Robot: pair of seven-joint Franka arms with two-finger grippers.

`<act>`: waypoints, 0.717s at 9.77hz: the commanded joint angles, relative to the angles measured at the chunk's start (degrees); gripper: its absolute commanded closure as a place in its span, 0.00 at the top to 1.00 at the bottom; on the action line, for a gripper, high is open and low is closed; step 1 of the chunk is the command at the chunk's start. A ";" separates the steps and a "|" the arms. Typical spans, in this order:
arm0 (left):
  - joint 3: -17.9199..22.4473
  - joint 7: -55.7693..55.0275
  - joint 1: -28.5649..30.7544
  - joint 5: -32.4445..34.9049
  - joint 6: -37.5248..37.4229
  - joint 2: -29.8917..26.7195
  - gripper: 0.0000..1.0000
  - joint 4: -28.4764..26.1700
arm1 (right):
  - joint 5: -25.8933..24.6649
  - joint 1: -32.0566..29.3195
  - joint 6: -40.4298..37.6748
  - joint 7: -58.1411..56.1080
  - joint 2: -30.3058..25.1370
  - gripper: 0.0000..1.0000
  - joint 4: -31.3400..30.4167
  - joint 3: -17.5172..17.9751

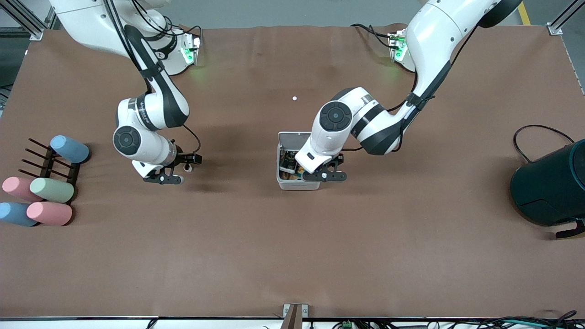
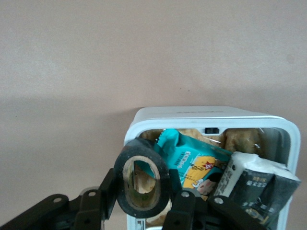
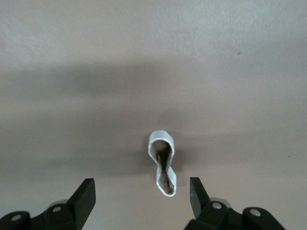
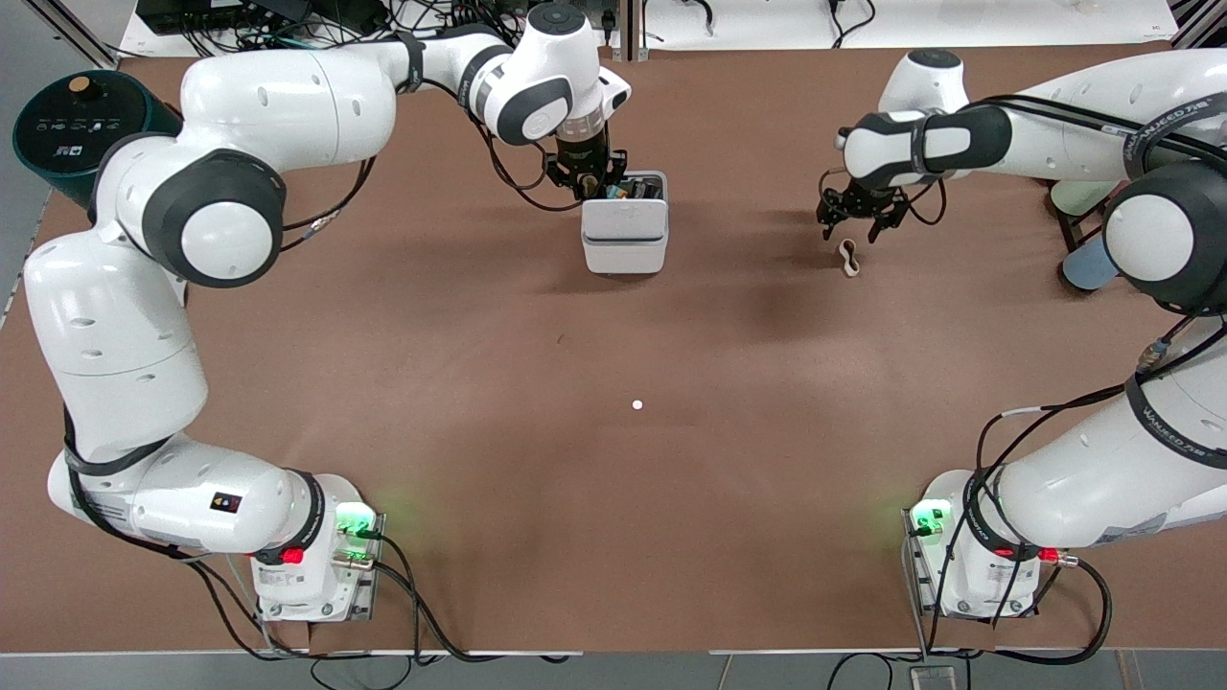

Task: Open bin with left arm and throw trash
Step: 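Grasp the white strip with the right gripper while the left gripper withdraws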

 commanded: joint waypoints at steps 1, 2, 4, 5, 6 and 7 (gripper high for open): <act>0.17 -1.77 -2.08 1.32 -0.34 0.94 0.27 1.34 | 0.29 -0.53 3.93 -1.29 -0.93 0.90 -3.70 0.67; 0.26 -1.86 -2.18 1.41 -0.34 0.95 0.89 1.34 | 0.21 -0.35 6.12 -1.37 1.17 0.90 -3.96 0.58; 0.26 -1.68 -1.65 2.20 -0.69 0.51 1.00 1.34 | 0.12 -0.44 6.76 -1.64 2.60 0.62 -4.05 0.58; 0.26 -1.25 -0.78 2.29 -0.78 0.25 1.00 1.34 | 0.12 -0.44 6.85 -1.64 2.77 0.31 -4.05 0.58; 0.26 -1.16 0.01 2.29 -1.30 -1.58 1.00 1.34 | 0.12 -0.70 6.76 -1.64 2.77 0.05 -3.96 0.58; 0.17 -1.07 2.28 2.20 -4.79 -4.73 1.00 1.51 | 0.12 -1.31 6.50 -1.55 2.77 0.00 -3.70 0.67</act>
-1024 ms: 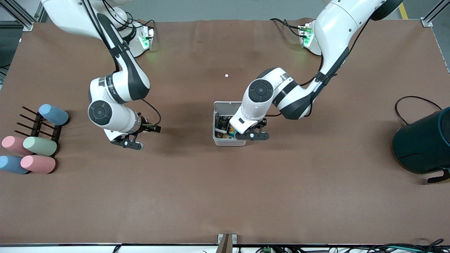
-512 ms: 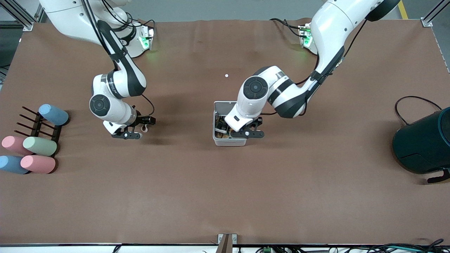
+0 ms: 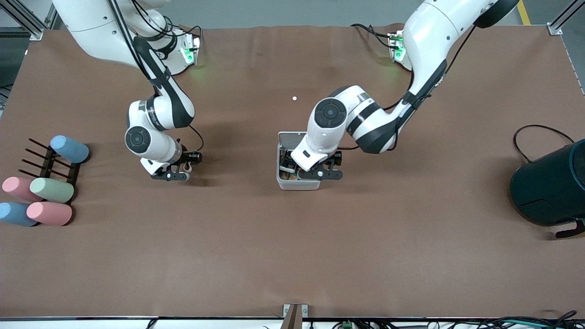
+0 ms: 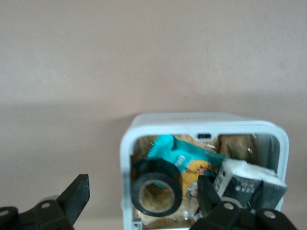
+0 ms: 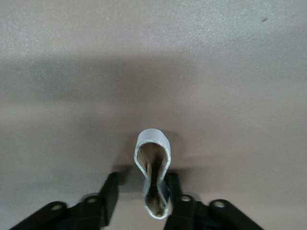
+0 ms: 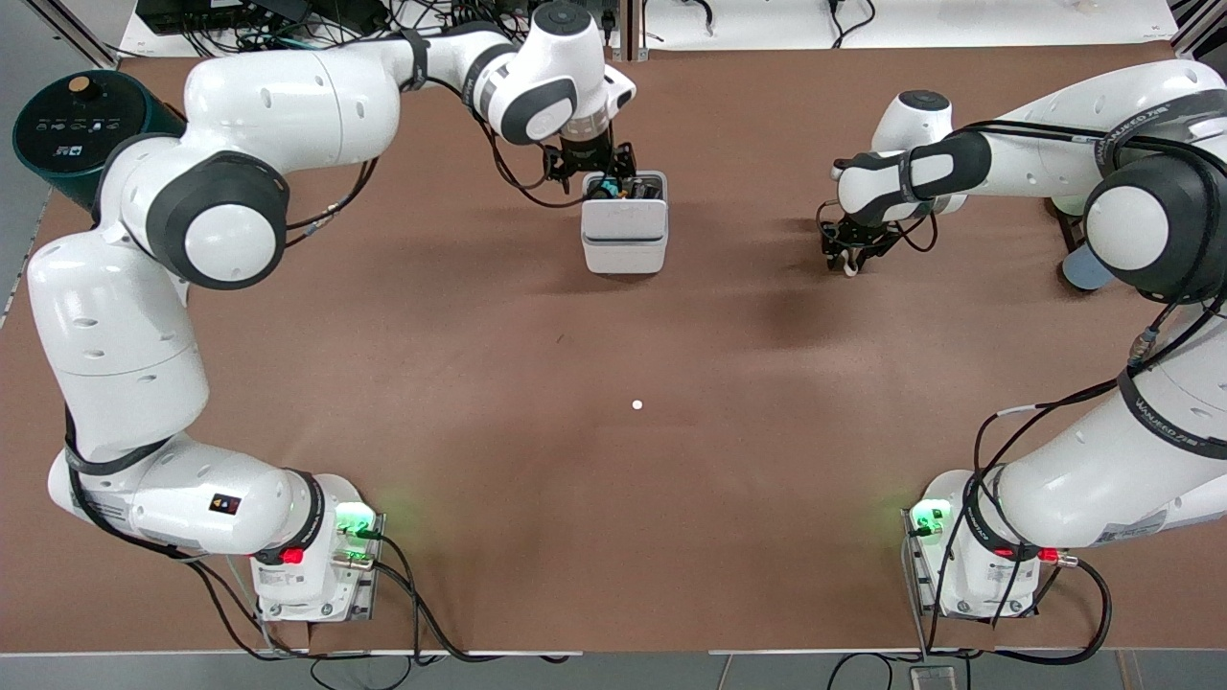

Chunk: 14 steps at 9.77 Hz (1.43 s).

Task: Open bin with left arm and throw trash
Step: 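Grasp the white strip with the right gripper while the left gripper withdraws, then carry the white strip over the bin with the right gripper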

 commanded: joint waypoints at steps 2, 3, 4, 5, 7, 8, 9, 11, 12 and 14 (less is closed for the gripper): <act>-1.68 0.27 9.47 -0.83 -12.10 -11.91 1.00 0.59 | 0.99 -1.53 -0.35 0.33 -1.50 0.00 1.04 0.87; -2.12 0.97 13.08 -2.93 -16.42 -14.91 1.00 1.55 | 1.86 -0.84 -3.92 3.91 -1.85 0.00 4.45 1.22; -2.74 3.59 16.68 -6.43 -20.03 -16.50 1.00 3.47 | 1.96 1.26 -9.87 10.12 -1.94 0.00 9.62 1.23; -2.74 8.75 18.89 -8.20 -23.63 -17.74 1.00 5.58 | 2.05 3.80 -17.76 17.93 -2.11 0.00 16.28 1.14; -2.92 15.62 23.29 -10.05 -27.87 -21.68 1.00 6.13 | 3.09 9.34 -26.77 31.65 -1.77 0.00 29.12 1.23; -1.61 22.70 24.79 -12.94 -31.19 -25.36 1.00 6.22 | 5.10 13.72 -26.72 40.42 -1.16 0.00 33.79 1.05; 4.84 28.08 23.24 -15.58 -33.40 -28.70 1.00 6.13 | 5.30 16.37 -26.37 45.99 1.37 0.00 38.88 1.05; 20.22 38.20 15.35 -18.94 -37.70 -33.73 1.00 4.99 | 4.95 22.17 -22.88 55.84 6.74 0.00 44.89 0.96; 24.81 39.11 12.79 -18.94 -37.90 -36.09 1.00 2.73 | 4.95 23.42 -19.28 57.28 7.80 0.00 44.91 0.96; 31.94 42.61 8.21 -18.77 -37.91 -37.00 1.00 1.38 | 4.77 25.18 -17.14 57.38 9.48 0.00 45.18 0.96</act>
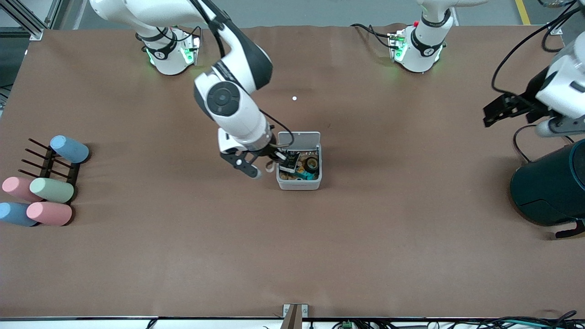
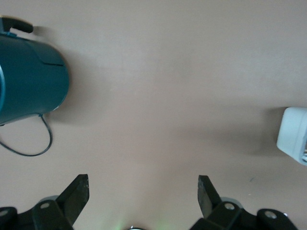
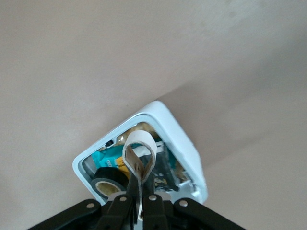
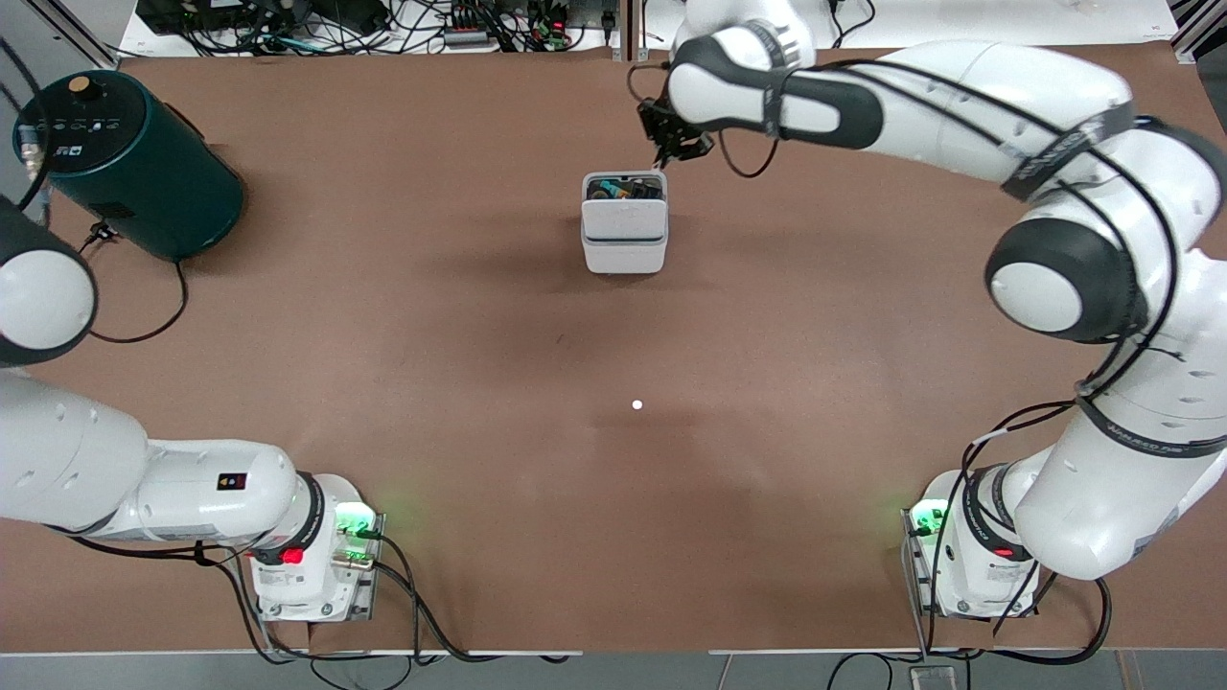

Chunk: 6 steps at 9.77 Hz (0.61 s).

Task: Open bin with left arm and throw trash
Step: 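Carry the white strip over the bin with the right gripper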

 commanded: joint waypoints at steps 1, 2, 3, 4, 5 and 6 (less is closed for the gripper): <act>4.22 5.57 -3.12 -0.03 0.56 0.20 1.00 -0.83 | 0.58 0.51 -0.11 0.76 1.39 0.00 1.93 -0.57; 4.23 5.69 -2.51 -0.11 0.99 0.65 1.00 0.32 | 0.67 1.21 -0.37 0.41 1.48 0.01 1.58 -0.49; 4.23 5.69 -1.81 -0.46 1.69 1.87 1.00 2.24 | 0.58 3.13 -0.72 0.58 2.17 0.02 1.31 -0.57; 4.14 5.86 -1.45 -0.64 1.70 3.11 1.00 4.61 | 0.58 3.67 -0.64 0.67 3.49 0.02 1.31 -0.49; 4.14 5.69 -1.27 -0.55 1.53 3.03 1.00 4.72 | 0.58 4.02 -0.81 0.67 3.76 0.03 1.31 -0.57; 4.23 5.69 -1.53 -0.46 1.27 3.12 1.00 4.72 | 0.58 4.29 -0.90 0.67 3.85 0.04 0.96 -0.49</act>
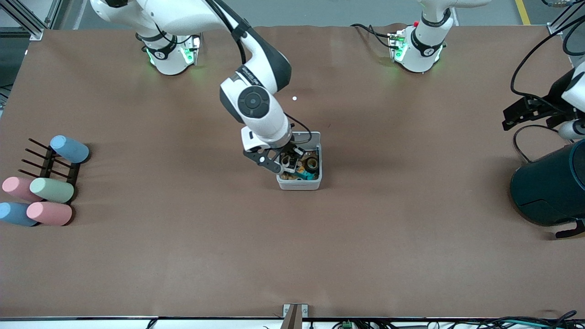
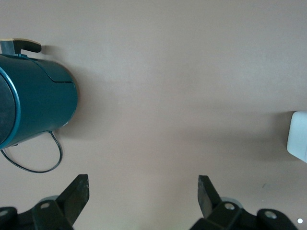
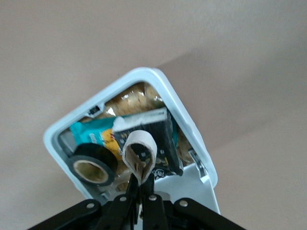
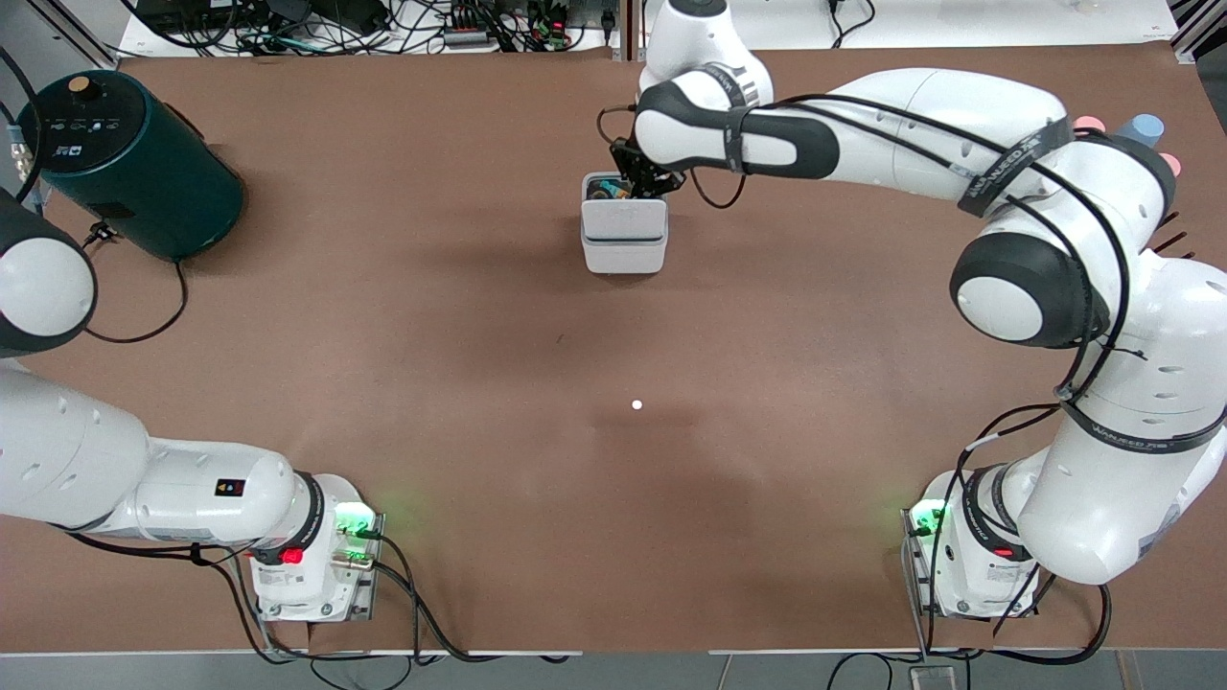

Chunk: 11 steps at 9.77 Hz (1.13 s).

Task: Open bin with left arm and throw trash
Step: 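Carry the white strip over the bin with the right gripper, then lower the strip into the bin and open the right gripper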

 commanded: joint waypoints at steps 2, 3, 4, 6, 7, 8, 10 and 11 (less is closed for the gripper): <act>0.23 0.83 0.16 -1.08 -0.78 0.87 1.00 1.92 | 0.58 -0.28 -0.28 0.67 0.44 0.14 -0.21 -0.53; 0.23 0.66 0.08 -1.86 -0.78 0.87 1.00 1.92 | 0.84 -0.63 -0.28 0.67 0.44 0.29 -0.13 -0.53; 0.23 0.66 0.08 -1.96 -0.78 0.95 1.00 1.92 | 0.84 -0.81 -0.28 0.67 0.44 0.40 0.05 -0.61; 0.32 0.75 0.16 -1.96 -0.78 0.87 1.00 1.92 | 0.84 -0.72 -0.19 0.58 0.35 0.65 0.49 -0.70; 0.32 0.66 0.25 -1.96 -0.78 0.95 1.00 1.92 | 0.93 -0.55 -0.27 0.32 0.35 0.68 0.66 -0.61; 0.32 0.66 0.17 -1.96 -0.78 0.87 1.00 1.92 | 0.93 -0.37 -0.71 0.23 -0.08 0.68 0.67 -0.61; 0.32 0.66 0.08 -1.96 -0.78 0.87 1.00 1.92 | 0.67 -1.50 -8.66 -0.73 -3.49 0.68 2.06 -0.96; 0.32 0.83 0.16 -1.96 -0.78 0.87 1.00 1.92 | 0.58 -4.56 -14.11 -1.78 -5.51 0.68 3.64 -0.88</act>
